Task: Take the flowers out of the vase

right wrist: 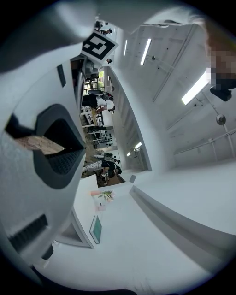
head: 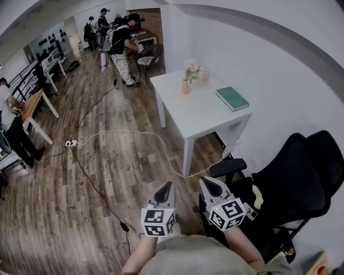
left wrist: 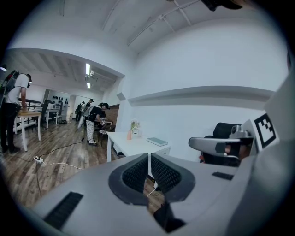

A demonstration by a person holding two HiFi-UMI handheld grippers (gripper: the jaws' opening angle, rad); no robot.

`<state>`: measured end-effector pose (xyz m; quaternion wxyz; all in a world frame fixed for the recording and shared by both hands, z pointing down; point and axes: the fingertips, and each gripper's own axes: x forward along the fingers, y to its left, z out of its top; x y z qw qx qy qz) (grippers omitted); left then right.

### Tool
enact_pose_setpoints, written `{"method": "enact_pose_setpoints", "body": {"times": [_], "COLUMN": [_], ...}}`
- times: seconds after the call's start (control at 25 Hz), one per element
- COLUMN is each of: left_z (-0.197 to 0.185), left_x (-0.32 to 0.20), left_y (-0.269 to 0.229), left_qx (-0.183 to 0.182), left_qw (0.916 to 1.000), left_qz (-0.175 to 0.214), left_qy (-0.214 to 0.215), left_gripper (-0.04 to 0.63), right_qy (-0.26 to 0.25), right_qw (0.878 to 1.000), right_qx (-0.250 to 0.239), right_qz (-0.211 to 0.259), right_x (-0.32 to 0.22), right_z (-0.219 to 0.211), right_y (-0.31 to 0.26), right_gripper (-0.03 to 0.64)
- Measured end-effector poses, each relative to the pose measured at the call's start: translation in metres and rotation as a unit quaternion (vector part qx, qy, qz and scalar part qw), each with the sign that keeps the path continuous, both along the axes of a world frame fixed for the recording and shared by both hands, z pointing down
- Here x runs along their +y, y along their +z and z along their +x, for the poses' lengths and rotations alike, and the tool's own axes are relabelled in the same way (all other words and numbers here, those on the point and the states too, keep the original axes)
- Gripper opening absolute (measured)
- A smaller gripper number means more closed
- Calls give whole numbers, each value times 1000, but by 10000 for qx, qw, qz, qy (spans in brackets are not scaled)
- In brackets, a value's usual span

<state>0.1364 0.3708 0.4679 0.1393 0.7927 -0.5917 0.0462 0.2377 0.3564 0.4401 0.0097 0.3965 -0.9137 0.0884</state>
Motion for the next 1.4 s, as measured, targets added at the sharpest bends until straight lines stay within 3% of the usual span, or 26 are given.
{"method": "enact_pose_setpoints", "body": {"times": [0.52,1.4], "left_z": [-45,-142], "left_x": [-79,-255], "left_y": [-1,-10], "left_qx": [45,-1], "left_qw": [10000,9982], "left_qz": [-13,-110], "left_qy": [69,584], "left_gripper": [18,21], "right_qy": [23,314], "right_qw": [10000,9993], "right_qx": [28,83], "right_qz": [18,-186], "right_x": [-79,-249], "right_z": [-47,-148], "right_y": [-1,-4], "right_gripper": [2,34]}}
